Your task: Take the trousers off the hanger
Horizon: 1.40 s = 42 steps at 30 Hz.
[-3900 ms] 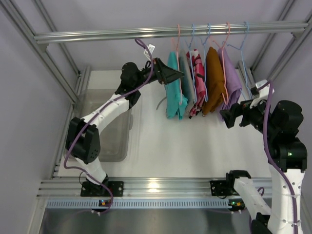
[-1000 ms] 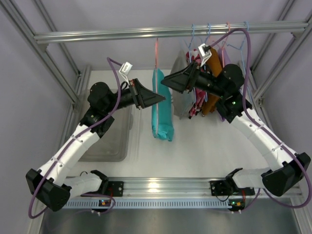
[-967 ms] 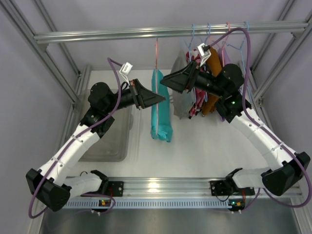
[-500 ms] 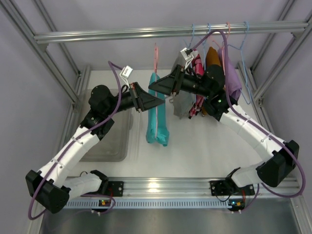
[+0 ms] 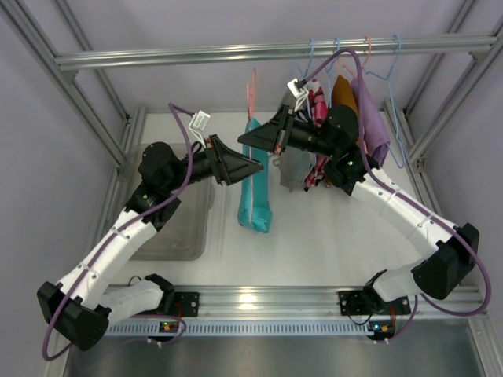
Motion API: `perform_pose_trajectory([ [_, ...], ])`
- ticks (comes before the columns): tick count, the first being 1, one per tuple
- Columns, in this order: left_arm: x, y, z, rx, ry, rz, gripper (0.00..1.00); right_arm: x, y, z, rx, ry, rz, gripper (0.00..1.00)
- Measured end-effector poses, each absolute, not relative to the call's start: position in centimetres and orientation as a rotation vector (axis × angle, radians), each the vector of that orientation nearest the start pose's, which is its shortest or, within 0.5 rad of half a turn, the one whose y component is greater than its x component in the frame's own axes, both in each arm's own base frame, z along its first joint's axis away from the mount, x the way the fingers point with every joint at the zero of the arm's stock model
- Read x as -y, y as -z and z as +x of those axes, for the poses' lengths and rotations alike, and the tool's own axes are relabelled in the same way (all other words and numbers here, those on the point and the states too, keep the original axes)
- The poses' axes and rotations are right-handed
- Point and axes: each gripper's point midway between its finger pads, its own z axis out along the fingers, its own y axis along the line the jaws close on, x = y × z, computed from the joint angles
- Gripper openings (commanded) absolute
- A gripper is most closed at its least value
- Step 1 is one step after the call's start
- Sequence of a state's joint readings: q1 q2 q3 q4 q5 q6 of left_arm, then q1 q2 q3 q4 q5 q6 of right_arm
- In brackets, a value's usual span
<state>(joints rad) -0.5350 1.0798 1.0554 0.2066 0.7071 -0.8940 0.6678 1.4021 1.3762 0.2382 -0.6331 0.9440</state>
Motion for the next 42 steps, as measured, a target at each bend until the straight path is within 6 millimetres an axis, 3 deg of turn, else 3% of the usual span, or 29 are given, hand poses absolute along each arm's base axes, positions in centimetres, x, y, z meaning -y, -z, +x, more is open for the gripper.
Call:
perform_pose_trajectory([
  [2, 28.2, -41.2, 21.2, -1.585, 1.570, 0.416, 0.67, -36.2, -44.3, 24.8, -1.613, -1.716, -0.393, 0.00],
  [5, 26.4, -42.0, 21.0, -1.533, 1.466, 0.431, 0.76, -36.2, -44.2, 24.8, -1.635, -1.726, -0.374, 0.00],
  [11, 19.0, -44.7, 23.4, -1.429, 1.134, 0.356, 0.77, -35.1, -45.5, 23.6, -1.623, -1.735, -0.364, 0.00],
  [13, 16.8, -44.2, 23.9, -1.431, 1.031, 0.341, 0.77, -34.6, -46.4, 23.0, -1.597, -1.739, -0.371, 0.00],
  [15, 15.7, -42.7, 23.7, -1.447, 0.955, 0.370, 0.78, -34.2, -47.1, 22.5, -1.575, -1.744, -0.371, 0.00],
  [16, 15.6, -41.5, 23.3, -1.459, 0.931, 0.409, 0.98, -34.0, -47.4, 22.4, -1.568, -1.746, -0.368, 0.00],
  [22, 15.3, -32.2, 19.6, -1.526, 0.825, 0.624, 0.99, -33.5, -49.1, 22.7, -1.543, -1.753, -0.321, 0.00],
  [28, 15.0, -27.0, 18.4, -1.484, 0.725, 0.755, 0.99, -33.6, -52.0, 23.6, -1.502, -1.765, -0.285, 0.00],
  [33, 15.4, -25.1, 19.1, -1.491, 0.739, 0.779, 0.99, -34.3, -52.3, 24.5, -1.520, -1.768, -0.264, 0.00],
  [42, 19.6, -25.8, 18.8, -1.388, 0.799, 0.873, 0.99, -35.4, -50.5, 26.4, -1.565, -1.747, -0.238, 0.00],
])
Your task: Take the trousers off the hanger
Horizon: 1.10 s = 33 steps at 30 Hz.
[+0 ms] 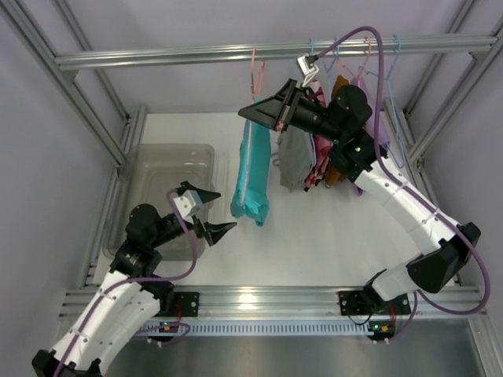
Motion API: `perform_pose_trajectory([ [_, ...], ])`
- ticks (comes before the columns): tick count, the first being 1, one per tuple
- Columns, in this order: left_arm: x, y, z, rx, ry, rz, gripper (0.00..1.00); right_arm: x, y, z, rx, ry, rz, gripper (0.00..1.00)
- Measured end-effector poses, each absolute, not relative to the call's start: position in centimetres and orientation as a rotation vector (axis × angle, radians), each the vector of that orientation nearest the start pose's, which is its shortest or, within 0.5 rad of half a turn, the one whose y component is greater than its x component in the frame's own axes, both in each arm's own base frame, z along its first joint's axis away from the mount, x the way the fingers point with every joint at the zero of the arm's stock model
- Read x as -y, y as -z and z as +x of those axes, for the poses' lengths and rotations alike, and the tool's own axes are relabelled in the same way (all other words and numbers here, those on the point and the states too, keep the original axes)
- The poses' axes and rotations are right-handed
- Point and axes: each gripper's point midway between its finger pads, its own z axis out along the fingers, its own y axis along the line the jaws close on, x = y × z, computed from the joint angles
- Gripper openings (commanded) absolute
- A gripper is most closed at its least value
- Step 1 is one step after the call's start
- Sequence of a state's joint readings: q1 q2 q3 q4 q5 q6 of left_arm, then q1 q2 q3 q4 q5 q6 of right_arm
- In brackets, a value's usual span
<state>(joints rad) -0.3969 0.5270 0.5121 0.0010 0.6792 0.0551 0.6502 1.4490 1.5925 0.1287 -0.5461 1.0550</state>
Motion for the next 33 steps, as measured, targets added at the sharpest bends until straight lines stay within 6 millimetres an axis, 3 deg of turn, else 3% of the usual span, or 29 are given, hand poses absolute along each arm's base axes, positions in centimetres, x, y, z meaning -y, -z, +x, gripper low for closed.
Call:
perform_pose_trajectory([
  [4, 21.8, -25.2, 18.9, -1.360, 0.751, 0.894, 0.99, -35.9, -49.9, 27.1, -1.580, -1.740, -0.233, 0.00],
  [11, 23.7, -24.9, 21.2, -1.341, 0.600, 0.839, 0.99, -36.3, -49.8, 27.7, -1.585, -1.743, -0.229, 0.00],
  [21, 23.1, -25.8, 24.7, -1.351, 0.492, 0.658, 0.99, -36.3, -50.0, 27.7, -1.572, -1.734, -0.242, 0.00],
  [26, 23.0, -26.5, 25.2, -1.337, 0.500, 0.603, 0.99, -36.2, -50.0, 27.8, -1.569, -1.727, -0.247, 0.00],
  [29, 23.1, -27.0, 25.2, -1.330, 0.524, 0.574, 0.89, -36.2, -50.0, 27.8, -1.569, -1.726, -0.252, 0.00],
  [33, 23.0, -27.3, 25.6, -1.339, 0.538, 0.542, 0.57, -36.1, -50.0, 27.8, -1.567, -1.719, -0.259, 0.00],
])
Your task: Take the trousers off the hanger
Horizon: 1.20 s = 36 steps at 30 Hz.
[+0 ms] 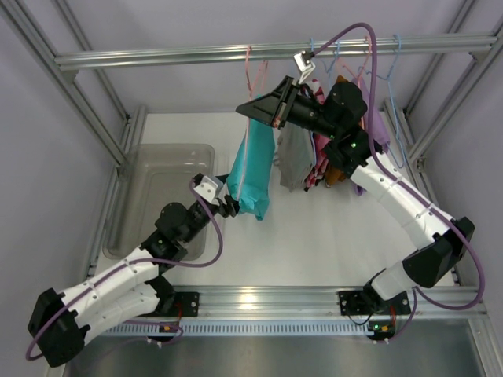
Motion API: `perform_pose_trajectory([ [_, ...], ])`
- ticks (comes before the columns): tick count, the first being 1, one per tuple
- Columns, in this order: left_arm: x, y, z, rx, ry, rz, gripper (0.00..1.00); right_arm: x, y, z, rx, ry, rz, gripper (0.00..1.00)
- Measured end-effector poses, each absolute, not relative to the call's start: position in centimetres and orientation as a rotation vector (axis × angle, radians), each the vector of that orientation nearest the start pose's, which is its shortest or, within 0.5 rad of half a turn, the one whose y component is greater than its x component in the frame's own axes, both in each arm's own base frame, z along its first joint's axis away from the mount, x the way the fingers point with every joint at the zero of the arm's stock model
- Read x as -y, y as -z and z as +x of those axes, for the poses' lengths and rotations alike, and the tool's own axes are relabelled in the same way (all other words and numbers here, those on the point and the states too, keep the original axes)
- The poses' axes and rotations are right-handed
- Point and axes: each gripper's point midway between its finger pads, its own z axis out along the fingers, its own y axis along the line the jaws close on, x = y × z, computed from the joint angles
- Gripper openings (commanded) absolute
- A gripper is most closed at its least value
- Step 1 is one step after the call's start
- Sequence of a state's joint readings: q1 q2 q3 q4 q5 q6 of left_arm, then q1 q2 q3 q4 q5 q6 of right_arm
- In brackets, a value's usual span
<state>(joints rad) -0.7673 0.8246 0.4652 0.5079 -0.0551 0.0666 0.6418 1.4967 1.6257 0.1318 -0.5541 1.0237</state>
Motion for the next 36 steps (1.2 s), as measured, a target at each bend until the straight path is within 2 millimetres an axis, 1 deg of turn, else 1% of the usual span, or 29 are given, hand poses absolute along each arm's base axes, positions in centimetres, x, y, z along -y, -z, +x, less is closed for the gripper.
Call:
perform_pose_trajectory([
  [1, 22.8, -27.6, 25.8, -1.340, 0.539, 0.531, 0.44, -36.0, -49.9, 27.9, -1.565, -1.715, -0.259, 0.00],
  [2, 22.7, -27.9, 25.9, -1.339, 0.540, 0.520, 0.37, -36.0, -50.0, 28.0, -1.564, -1.711, -0.260, 0.00],
  [3, 22.6, -28.3, 26.0, -1.336, 0.541, 0.511, 0.25, -35.9, -50.0, 28.0, -1.563, -1.709, -0.259, 0.00],
  [4, 22.5, -28.8, 26.2, -1.329, 0.540, 0.501, 0.09, -35.8, -50.0, 28.1, -1.561, -1.705, -0.260, 0.00],
  [5, 22.4, -29.4, 26.3, -1.325, 0.542, 0.491, 0.01, -35.7, -50.0, 28.1, -1.559, -1.704, -0.260, 0.00],
  [8, 22.3, -31.0, 26.4, -1.322, 0.546, 0.475, 0.00, -35.5, -49.8, 27.7, -1.554, -1.692, -0.292, 0.00],
  [10, 22.3, -32.3, 26.3, -1.326, 0.551, 0.475, 0.00, -35.3, -48.8, 27.1, -1.566, -1.685, -0.319, 0.00],
  [11, 22.3, -32.9, 26.2, -1.322, 0.556, 0.476, 0.00, -35.2, -48.1, 26.9, -1.572, -1.677, -0.333, 0.00],
  [12, 22.3, -33.0, 26.0, -1.333, 0.561, 0.487, 0.00, -35.0, -47.3, 26.6, -1.580, -1.666, -0.348, 0.00],
  [13, 22.2, -34.1, 25.7, -1.318, 0.571, 0.483, 0.00, -34.9, -46.4, 26.5, -1.595, -1.657, -0.356, 0.00],
  [18, 21.7, -37.4, 24.7, -1.313, 0.610, 0.462, 0.00, -34.8, -41.8, 26.2, -1.682, -1.623, -0.379, 0.00],
  [21, 21.3, -39.3, 24.2, -1.304, 0.622, 0.449, 0.00, -34.8, -40.1, 26.3, -1.717, -1.604, -0.389, 0.00],
  [26, 20.5, -42.8, 23.6, -1.269, 0.625, 0.429, 0.00, -34.7, -38.2, 26.2, -1.747, -1.581, -0.398, 0.00],
  [31, 19.7, -46.9, 23.4, -1.214, 0.612, 0.407, 0.00, -34.3, -35.9, 26.0, -1.786, -1.558, -0.402, 0.00],
  [36, 18.5, -50.9, 23.5, -1.130, 0.537, 0.401, 0.00, -34.1, -34.1, 25.8, -1.815, -1.536, -0.405, 0.00],
])
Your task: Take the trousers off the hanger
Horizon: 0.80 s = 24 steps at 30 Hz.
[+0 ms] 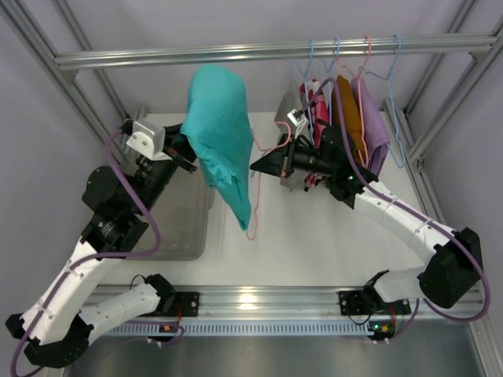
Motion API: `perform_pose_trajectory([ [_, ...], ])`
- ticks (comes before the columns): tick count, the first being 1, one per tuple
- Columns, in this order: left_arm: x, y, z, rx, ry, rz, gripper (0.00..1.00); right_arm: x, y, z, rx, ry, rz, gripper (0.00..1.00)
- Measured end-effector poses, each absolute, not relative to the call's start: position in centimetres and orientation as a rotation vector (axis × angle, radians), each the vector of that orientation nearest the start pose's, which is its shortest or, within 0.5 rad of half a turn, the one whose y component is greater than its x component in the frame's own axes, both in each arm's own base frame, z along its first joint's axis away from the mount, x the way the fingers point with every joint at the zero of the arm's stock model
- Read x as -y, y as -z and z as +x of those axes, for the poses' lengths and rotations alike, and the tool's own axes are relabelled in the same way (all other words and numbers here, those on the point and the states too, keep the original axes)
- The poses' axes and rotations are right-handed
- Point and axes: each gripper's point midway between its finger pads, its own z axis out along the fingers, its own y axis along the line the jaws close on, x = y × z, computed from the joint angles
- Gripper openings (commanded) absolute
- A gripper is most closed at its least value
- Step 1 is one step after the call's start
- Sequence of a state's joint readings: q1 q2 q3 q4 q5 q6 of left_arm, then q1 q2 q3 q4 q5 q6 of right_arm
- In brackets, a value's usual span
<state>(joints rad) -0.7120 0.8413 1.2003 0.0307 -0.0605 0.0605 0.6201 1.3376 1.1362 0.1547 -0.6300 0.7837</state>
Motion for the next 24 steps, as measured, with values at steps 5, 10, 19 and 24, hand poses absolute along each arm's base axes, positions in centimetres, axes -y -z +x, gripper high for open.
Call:
perform_pose_trajectory([
  [5, 15.9, -56.4, 23.0, -0.994, 0.413, 0.369, 0.00, -33.8, -32.5, 25.8, -1.853, -1.508, -0.408, 0.00],
  [10, 12.8, -60.4, 21.9, -0.890, 0.264, 0.339, 0.00, -33.5, -32.9, 25.5, -1.837, -1.503, -0.417, 0.00],
  [19, 7.7, -59.5, 20.7, -0.908, -0.038, 0.344, 0.00, -32.8, -35.1, 24.4, -1.773, -1.512, -0.435, 0.00],
  [24, 4.7, -55.3, 20.8, -1.006, -0.269, 0.399, 0.00, -32.7, -35.6, 24.2, -1.763, -1.509, -0.446, 0.00],
])
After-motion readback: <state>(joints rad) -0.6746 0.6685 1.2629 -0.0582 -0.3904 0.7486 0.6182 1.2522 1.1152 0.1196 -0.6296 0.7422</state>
